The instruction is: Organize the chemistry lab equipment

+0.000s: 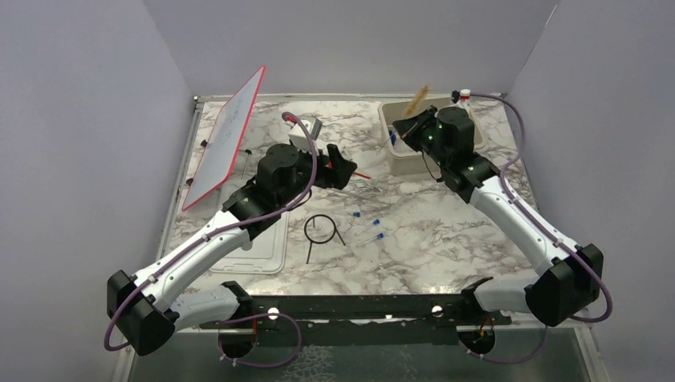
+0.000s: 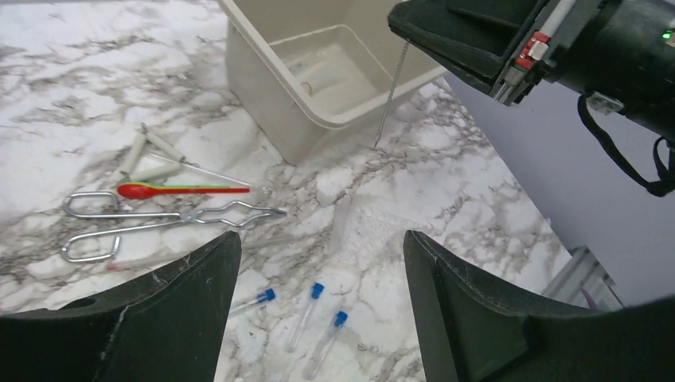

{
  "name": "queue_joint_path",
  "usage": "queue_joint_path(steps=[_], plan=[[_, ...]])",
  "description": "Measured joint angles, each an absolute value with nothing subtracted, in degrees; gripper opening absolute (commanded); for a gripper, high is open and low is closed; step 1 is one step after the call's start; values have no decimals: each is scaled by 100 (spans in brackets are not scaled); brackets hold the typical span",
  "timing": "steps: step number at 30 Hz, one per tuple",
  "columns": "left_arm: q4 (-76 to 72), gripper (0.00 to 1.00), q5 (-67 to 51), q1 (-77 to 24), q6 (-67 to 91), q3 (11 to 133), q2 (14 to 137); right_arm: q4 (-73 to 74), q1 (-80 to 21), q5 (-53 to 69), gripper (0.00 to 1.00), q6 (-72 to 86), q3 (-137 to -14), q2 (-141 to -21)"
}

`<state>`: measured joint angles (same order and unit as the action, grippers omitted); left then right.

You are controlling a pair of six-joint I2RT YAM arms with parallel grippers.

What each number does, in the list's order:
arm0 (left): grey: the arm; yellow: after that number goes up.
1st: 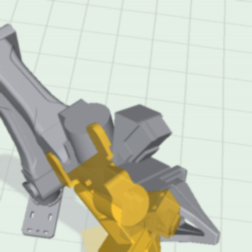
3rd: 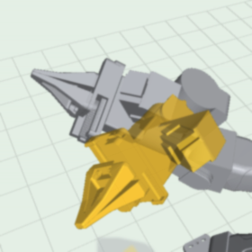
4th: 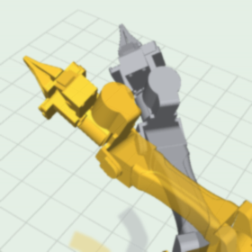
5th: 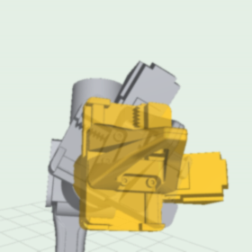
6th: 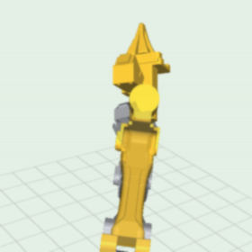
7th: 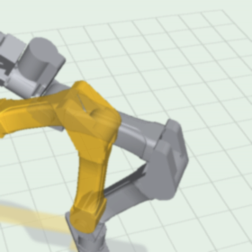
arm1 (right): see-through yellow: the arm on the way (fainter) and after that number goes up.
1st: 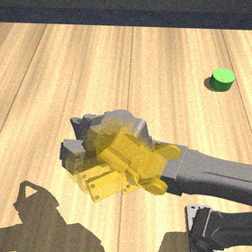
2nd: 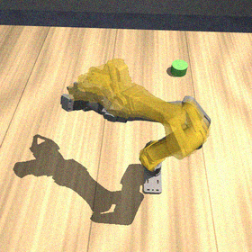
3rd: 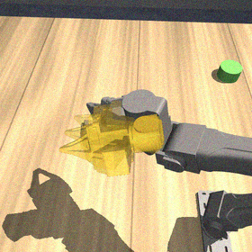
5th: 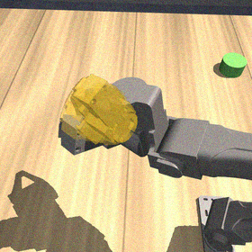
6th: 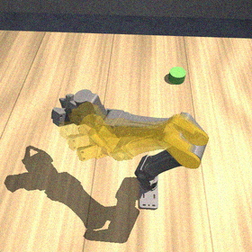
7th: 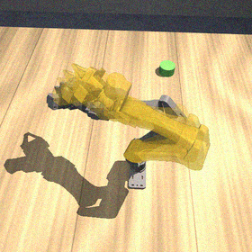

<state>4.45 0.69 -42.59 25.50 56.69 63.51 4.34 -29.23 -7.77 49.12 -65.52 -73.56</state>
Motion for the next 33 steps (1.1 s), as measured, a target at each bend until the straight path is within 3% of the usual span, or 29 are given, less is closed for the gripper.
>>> queue_joint_path(steps=[7, 22, 30, 33], plan=[[631, 78, 593, -4244, 2086, 5758, 6237, 1009, -1772, -1605, 1, 5813, -6766, -8176], [705, 78, 1009, -4200, 1417, 5489, 6248, 1874, -1417, -2338, 2, 7336, -8980, -11279], [701, 78, 1076, -4130, 1267, 5468, 6351, 2235, -1404, -2458, 8, 7942, -9579, -12020], [703, 78, 1085, -4119, 1256, 5441, 6394, 2257, -1367, -2467, 25, 8086, -9736, -12173]])
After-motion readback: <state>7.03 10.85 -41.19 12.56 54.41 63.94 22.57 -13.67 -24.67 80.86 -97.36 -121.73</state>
